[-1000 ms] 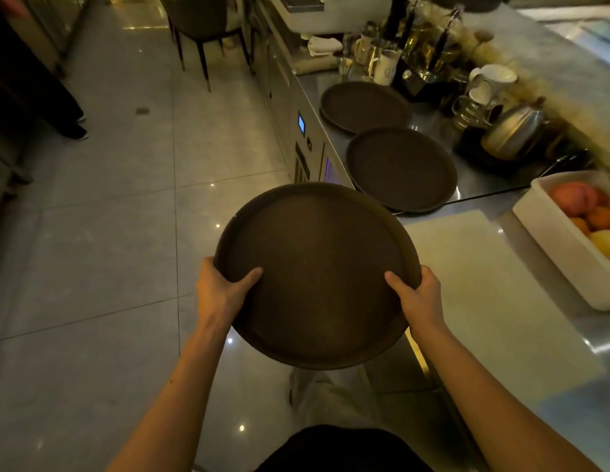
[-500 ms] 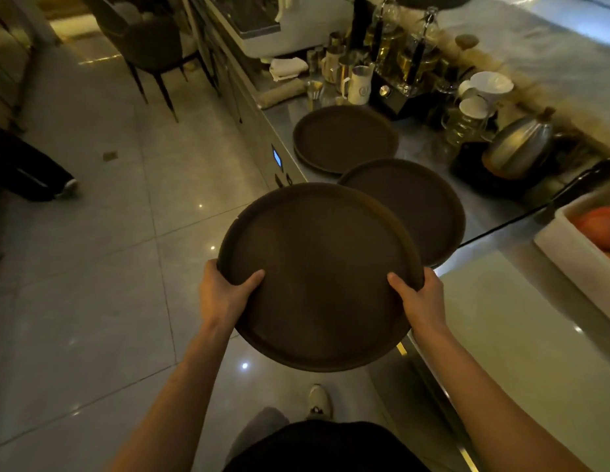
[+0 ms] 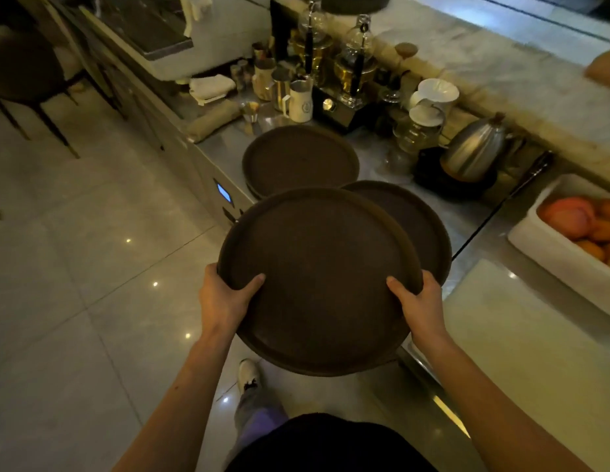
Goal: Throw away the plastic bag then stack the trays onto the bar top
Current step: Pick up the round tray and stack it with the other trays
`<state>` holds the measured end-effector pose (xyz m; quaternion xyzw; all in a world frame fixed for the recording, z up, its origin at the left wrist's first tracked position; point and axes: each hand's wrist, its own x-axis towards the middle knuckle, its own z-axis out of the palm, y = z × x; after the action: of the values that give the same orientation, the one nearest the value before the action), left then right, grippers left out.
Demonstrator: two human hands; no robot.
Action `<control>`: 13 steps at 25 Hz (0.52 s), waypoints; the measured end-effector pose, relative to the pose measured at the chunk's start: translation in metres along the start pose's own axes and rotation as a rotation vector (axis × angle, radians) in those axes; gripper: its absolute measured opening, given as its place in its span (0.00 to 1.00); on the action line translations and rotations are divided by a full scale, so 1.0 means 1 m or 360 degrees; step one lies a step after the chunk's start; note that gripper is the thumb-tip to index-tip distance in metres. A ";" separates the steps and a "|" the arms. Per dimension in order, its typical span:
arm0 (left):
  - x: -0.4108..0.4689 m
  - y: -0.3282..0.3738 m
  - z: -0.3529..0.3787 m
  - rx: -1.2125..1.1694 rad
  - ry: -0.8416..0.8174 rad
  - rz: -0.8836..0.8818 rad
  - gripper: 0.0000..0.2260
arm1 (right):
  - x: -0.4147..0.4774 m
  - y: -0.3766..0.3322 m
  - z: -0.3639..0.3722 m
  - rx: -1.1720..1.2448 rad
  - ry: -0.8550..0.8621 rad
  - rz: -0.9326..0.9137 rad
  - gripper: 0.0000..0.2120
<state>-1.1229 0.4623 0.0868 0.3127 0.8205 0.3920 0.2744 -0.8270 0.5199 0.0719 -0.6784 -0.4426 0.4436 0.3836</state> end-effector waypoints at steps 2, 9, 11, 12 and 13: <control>0.040 0.012 -0.002 0.0014 -0.0119 0.0063 0.35 | 0.003 -0.010 0.020 0.0014 0.0132 0.0044 0.23; 0.131 0.042 0.010 0.0065 -0.0451 0.0271 0.35 | 0.005 -0.023 0.061 0.0007 0.0488 0.0131 0.25; 0.145 0.046 0.023 0.0128 -0.0519 0.0334 0.35 | 0.005 -0.018 0.062 0.0001 0.0597 0.0170 0.26; 0.151 0.048 0.032 0.0171 -0.0551 0.0369 0.35 | 0.005 -0.015 0.060 0.0003 0.0651 0.0194 0.26; 0.155 0.049 0.041 0.0213 -0.0575 0.0401 0.34 | 0.006 -0.012 0.058 0.0004 0.0691 0.0205 0.25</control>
<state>-1.1813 0.6191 0.0721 0.4953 0.7367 0.3056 0.3443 -0.8833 0.5367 0.0636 -0.7843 -0.3050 0.3114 0.4415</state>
